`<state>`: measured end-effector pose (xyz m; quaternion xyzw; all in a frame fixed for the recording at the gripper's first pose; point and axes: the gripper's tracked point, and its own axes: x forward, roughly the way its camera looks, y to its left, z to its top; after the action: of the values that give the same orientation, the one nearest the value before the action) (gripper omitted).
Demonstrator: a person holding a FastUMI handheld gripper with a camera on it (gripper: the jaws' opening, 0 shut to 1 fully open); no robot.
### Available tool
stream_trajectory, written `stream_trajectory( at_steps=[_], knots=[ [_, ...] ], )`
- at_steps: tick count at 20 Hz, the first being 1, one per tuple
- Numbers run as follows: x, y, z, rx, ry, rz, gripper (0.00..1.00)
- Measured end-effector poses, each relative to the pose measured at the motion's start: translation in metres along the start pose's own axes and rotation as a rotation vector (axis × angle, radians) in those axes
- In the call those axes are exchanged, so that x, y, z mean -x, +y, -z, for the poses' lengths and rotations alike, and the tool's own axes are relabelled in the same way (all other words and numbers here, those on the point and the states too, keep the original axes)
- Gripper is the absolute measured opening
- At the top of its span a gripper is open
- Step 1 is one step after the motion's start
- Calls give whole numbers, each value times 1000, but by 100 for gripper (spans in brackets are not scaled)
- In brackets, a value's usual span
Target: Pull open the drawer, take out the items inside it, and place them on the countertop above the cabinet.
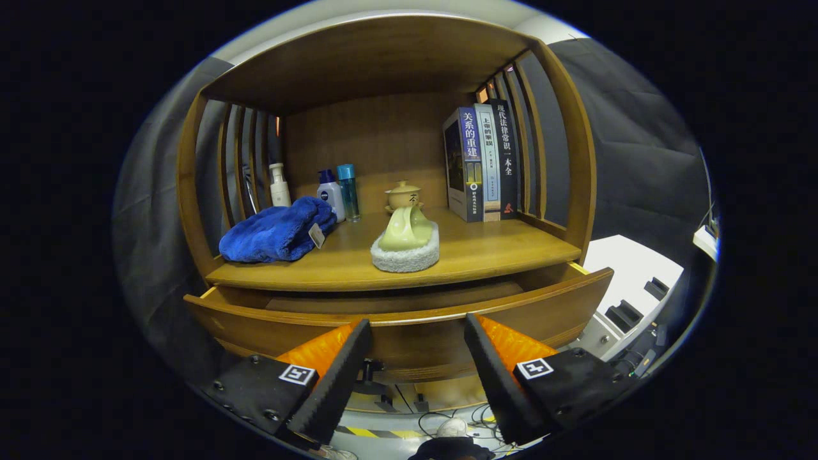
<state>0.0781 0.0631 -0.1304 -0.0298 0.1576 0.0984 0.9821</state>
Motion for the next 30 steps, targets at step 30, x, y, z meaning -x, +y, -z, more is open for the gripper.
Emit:
stream_trajectory(
  at_steps=[30],
  knots=[
    [52,-12,-170,45,-214,31,99]
  ],
)
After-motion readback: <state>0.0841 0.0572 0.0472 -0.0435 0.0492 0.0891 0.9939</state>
